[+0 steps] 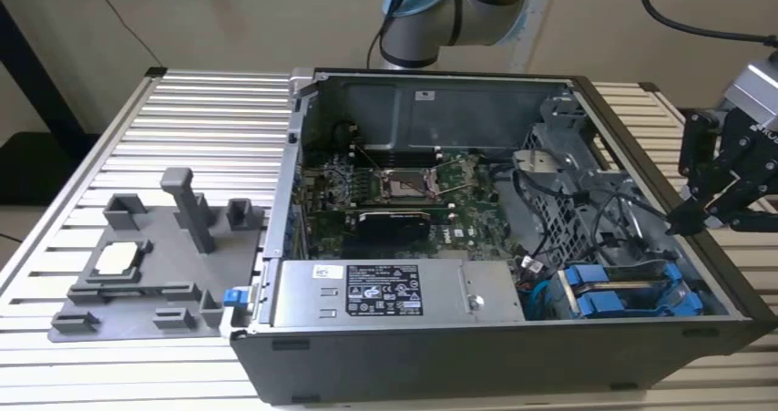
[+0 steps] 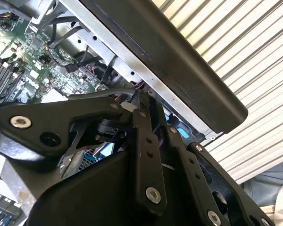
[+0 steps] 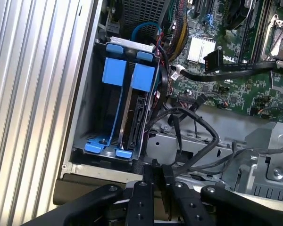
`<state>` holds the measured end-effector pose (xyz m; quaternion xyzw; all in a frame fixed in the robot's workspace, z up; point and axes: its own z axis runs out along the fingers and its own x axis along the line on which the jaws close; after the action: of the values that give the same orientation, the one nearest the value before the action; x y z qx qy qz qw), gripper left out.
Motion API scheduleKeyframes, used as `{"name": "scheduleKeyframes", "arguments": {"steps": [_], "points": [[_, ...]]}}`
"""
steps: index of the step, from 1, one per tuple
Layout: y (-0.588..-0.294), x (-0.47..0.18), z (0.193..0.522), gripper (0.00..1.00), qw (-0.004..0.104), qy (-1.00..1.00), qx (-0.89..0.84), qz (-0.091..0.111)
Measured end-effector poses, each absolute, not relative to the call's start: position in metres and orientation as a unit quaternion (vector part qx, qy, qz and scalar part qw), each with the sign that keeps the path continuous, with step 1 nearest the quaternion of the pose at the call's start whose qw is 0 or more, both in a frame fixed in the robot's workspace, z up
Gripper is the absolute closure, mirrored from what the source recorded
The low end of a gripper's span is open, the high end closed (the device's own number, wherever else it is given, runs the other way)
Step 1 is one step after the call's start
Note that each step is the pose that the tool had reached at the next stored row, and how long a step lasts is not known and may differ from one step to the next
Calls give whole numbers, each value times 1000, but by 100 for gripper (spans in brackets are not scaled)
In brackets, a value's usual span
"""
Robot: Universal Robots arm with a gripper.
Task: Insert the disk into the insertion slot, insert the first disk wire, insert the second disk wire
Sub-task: 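Insert the first disk wire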
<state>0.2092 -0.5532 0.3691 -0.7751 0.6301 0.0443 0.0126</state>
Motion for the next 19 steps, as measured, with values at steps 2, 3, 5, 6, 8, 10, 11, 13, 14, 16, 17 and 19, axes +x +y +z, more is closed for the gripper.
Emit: {"name": "scheduleKeyframes", "arguments": {"steps": [2,3,5,6,8,10,11,13,14,16,17,19], "points": [[-553,209,369,81,13,630,-775,44],[-553,209,369,81,13,630,-775,44],[-553,209,369,81,13,630,-775,44],[-553,209,369,81,13,630,-775,44],[-553,209,369,81,13,630,-775,44],[-553,204,369,81,14,630,-775,43],[-553,201,369,81,15,630,-776,42],[-553,192,368,81,20,630,-776,35],[-553,188,368,81,22,630,-776,32],[-553,180,367,81,27,629,-776,26],[-554,176,366,81,30,629,-776,23],[-554,169,365,81,35,629,-776,17]]}}
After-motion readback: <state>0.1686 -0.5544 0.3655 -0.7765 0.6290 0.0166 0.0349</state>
